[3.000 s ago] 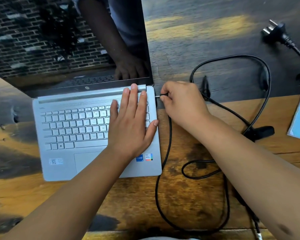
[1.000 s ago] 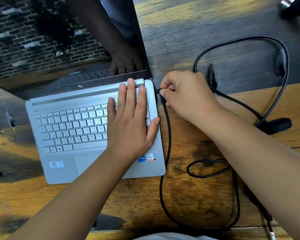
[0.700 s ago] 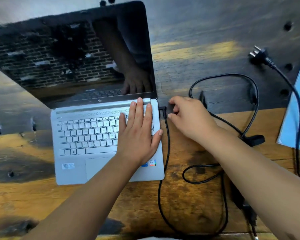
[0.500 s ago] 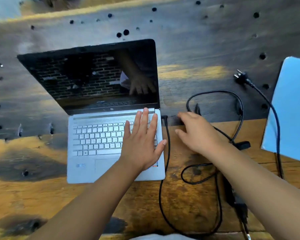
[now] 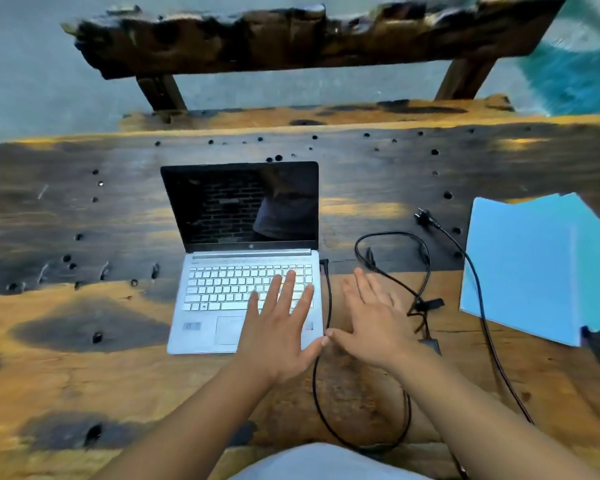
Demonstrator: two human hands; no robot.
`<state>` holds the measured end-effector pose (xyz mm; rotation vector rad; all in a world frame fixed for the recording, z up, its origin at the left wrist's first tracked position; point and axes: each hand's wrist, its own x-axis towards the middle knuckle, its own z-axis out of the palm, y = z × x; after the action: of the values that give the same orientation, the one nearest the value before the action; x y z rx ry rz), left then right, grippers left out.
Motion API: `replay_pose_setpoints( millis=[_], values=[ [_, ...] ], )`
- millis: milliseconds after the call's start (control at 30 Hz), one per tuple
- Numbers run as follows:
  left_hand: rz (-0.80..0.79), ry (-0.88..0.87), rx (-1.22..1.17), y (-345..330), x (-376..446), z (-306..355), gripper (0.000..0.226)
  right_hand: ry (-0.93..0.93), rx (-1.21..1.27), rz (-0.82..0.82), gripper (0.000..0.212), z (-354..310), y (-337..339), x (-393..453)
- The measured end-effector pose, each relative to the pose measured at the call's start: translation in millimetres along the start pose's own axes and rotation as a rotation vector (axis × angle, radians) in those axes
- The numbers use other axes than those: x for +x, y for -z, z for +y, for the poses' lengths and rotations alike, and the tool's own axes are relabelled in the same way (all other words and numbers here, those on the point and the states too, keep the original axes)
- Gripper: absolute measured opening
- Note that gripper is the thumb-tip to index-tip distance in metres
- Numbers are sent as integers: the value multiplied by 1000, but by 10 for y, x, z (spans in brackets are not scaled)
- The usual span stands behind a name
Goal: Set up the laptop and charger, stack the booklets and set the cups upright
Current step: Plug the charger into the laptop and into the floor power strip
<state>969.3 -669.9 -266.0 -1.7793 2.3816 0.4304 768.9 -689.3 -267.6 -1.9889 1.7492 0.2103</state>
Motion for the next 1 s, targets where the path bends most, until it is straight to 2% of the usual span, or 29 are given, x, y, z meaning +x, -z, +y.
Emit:
replay_pose_setpoints(
  millis=[100,433,1000],
  values=[
    [23,20,2,109,-272,21,93,1,-26,24,100,-36,-34,-301],
    [72,8,-4,318,-733,120,88,-55,-27,62,94,-102,-176,-1054],
    [54,-337,27,422,-524,1,89,-383,104,209,91,-500,-126,-1478]
  ],
)
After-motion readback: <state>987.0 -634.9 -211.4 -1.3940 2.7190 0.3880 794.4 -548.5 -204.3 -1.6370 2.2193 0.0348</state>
